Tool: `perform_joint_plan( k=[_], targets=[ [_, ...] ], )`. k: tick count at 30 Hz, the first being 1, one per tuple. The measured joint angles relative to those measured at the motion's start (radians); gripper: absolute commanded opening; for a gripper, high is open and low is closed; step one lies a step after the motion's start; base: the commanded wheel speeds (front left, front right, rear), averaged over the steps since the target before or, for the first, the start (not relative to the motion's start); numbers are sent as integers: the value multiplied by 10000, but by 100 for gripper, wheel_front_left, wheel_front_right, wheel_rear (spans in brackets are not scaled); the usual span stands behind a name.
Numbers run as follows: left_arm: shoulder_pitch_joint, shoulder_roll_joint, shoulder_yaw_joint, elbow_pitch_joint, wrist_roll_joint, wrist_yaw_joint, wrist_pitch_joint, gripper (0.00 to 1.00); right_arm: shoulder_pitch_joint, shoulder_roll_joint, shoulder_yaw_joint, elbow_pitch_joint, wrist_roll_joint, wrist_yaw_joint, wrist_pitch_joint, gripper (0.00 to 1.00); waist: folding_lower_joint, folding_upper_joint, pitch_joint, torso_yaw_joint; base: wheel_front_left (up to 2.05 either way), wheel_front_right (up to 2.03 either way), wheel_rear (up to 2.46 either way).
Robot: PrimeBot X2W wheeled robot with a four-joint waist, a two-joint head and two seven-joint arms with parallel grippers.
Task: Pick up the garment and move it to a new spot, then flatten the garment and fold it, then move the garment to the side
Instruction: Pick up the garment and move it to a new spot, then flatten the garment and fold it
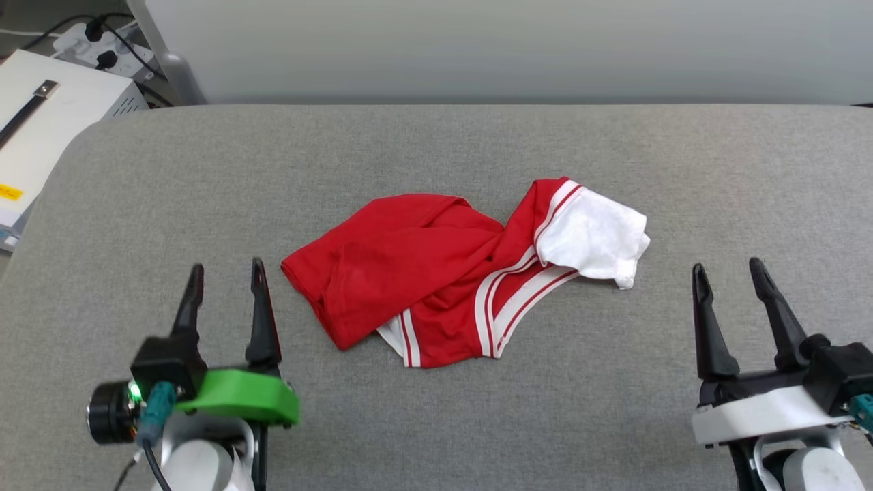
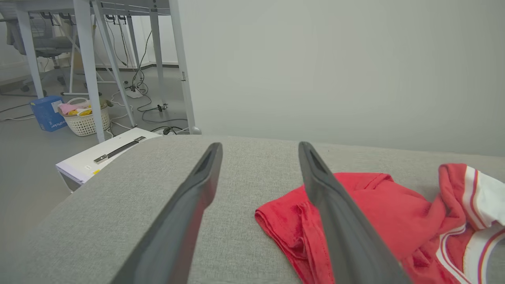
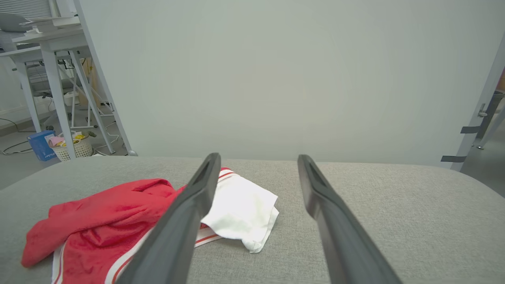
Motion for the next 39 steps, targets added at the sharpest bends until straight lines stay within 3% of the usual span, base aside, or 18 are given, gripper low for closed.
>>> perform_joint_plan(
  k=[9,21,26,31,34,39],
  targets=[
    [811,-1076,708,499,949,-1072,0,100,688,42,63,399,98,0,0,100,0,0,-365,-9,0,0,0],
    [1070,-1668,1601,767,1733,-1730,0,100,980,82,44,430,92,0,0,100,0,0,-594,-50,0,0,0],
    [1070,-1747,1923,788,1944,-1929,0,100,198,-121,-276,-12,130,0,0,100,0,0,-537,-36,0,0,0],
    [1008,-1829,2153,761,2094,-2088,0,100,-1530,-1139,-261,-393,380,0,-2,100,0,0,-251,99,0,0,0],
    [813,-1875,2297,708,2165,-2127,0,100,-2718,-2071,240,-203,754,0,-6,100,0,0,24,198,0,0,0],
    [467,-1965,2474,604,2286,-2222,0,100,-4336,-4169,2617,1183,1994,0,259,100,0,0,509,372,0,0,0]
  ],
)
